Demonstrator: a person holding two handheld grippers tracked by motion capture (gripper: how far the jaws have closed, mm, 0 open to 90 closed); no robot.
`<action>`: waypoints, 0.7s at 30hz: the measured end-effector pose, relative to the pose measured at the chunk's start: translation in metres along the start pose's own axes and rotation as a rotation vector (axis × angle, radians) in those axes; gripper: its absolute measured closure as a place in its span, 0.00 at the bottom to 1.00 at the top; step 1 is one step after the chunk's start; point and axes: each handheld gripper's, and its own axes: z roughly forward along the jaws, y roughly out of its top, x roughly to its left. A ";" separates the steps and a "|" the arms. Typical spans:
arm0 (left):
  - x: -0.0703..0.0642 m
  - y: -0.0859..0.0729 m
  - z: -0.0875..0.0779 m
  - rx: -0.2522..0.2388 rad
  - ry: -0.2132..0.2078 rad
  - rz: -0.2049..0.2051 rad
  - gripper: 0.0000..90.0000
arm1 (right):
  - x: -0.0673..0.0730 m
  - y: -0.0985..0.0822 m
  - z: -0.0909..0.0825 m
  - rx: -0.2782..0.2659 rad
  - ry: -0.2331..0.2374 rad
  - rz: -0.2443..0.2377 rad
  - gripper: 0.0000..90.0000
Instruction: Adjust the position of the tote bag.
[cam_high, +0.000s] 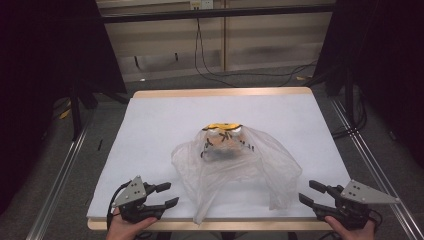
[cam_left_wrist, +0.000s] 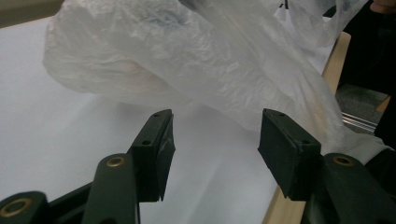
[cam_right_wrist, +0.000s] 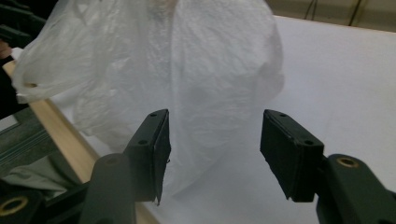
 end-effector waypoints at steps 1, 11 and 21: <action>-0.005 0.001 0.002 0.013 -0.008 -0.005 0.55 | 0.001 0.000 0.003 0.012 0.017 -0.009 0.52; -0.024 0.006 0.012 0.041 -0.082 0.009 0.64 | 0.011 -0.003 0.004 0.058 0.088 -0.031 0.66; -0.044 0.010 0.031 0.072 -0.164 0.041 0.64 | 0.021 -0.002 0.018 0.177 0.182 -0.122 0.72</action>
